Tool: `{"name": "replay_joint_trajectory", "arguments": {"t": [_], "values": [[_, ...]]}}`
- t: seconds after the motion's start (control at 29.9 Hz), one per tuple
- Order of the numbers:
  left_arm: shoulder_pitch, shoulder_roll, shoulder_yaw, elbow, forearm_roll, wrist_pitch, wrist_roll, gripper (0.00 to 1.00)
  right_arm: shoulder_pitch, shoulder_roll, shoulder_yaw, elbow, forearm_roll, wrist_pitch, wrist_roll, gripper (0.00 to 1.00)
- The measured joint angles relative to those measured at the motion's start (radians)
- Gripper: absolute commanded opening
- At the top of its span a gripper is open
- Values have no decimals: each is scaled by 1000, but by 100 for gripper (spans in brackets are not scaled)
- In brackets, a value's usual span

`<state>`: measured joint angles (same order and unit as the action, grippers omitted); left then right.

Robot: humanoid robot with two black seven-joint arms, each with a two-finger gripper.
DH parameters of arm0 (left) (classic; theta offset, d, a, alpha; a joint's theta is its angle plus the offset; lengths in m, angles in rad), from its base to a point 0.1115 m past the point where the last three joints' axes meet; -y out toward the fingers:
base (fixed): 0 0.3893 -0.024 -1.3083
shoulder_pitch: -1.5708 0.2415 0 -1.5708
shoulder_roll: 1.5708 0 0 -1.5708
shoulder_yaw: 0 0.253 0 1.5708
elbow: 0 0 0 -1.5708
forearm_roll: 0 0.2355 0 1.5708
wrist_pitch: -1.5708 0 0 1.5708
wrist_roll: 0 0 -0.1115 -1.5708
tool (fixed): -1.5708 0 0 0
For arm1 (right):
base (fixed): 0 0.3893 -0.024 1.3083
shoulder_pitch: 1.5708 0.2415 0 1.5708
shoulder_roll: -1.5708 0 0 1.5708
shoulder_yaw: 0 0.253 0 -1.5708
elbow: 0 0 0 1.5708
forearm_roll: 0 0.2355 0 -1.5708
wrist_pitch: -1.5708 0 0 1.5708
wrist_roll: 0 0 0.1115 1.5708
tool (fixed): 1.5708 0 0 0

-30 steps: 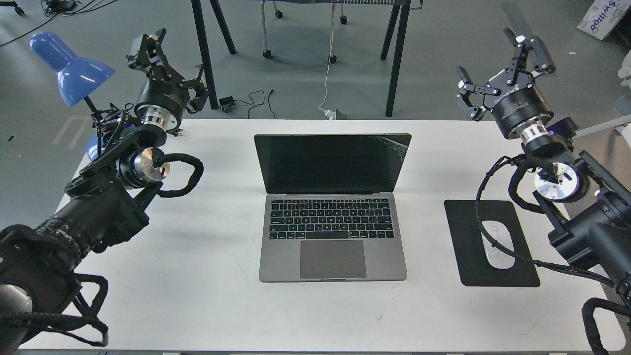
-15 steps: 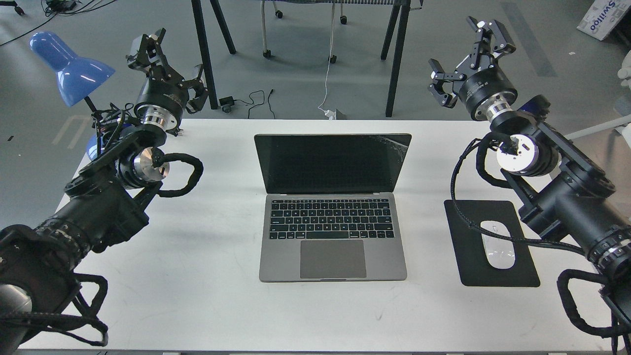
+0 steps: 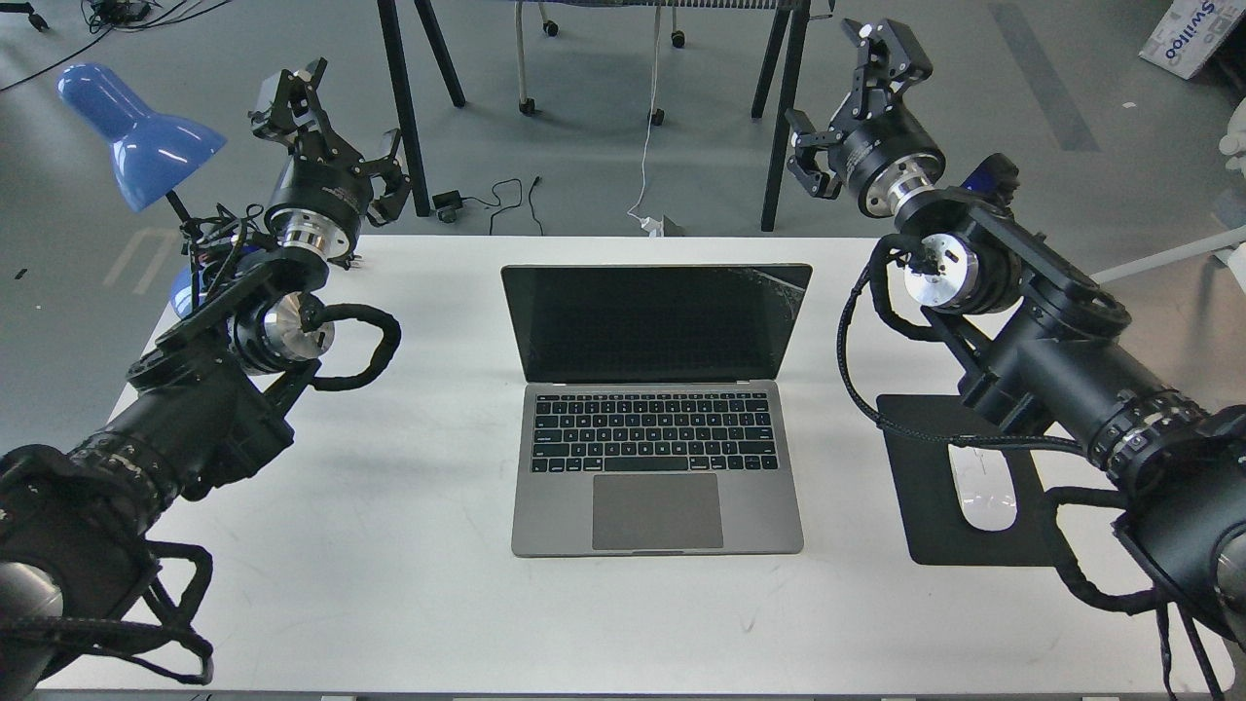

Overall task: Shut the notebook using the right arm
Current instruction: 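Raise the right gripper and move it over the laptop's screen top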

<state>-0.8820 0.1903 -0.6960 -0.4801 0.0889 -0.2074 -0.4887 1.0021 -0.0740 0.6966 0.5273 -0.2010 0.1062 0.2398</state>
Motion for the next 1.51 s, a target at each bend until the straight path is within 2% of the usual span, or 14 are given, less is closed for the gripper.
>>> {"name": "replay_joint_trajectory", "arguments": {"t": [0.57, 0.74, 1.0, 1.51], "values": [[0, 0, 0, 0, 0, 0, 0, 100, 16, 7, -179, 13, 4, -13, -22, 100], [0, 0, 0, 0, 0, 0, 0, 100, 18, -4, -222, 74, 4, -9, -36, 100], [0, 0, 0, 0, 0, 0, 0, 100, 20, -63, -299, 165, 4, -9, -68, 100], [0, 0, 1, 0, 0, 0, 0, 100, 20, -191, -366, 328, 2, 4, -86, 100]]}}
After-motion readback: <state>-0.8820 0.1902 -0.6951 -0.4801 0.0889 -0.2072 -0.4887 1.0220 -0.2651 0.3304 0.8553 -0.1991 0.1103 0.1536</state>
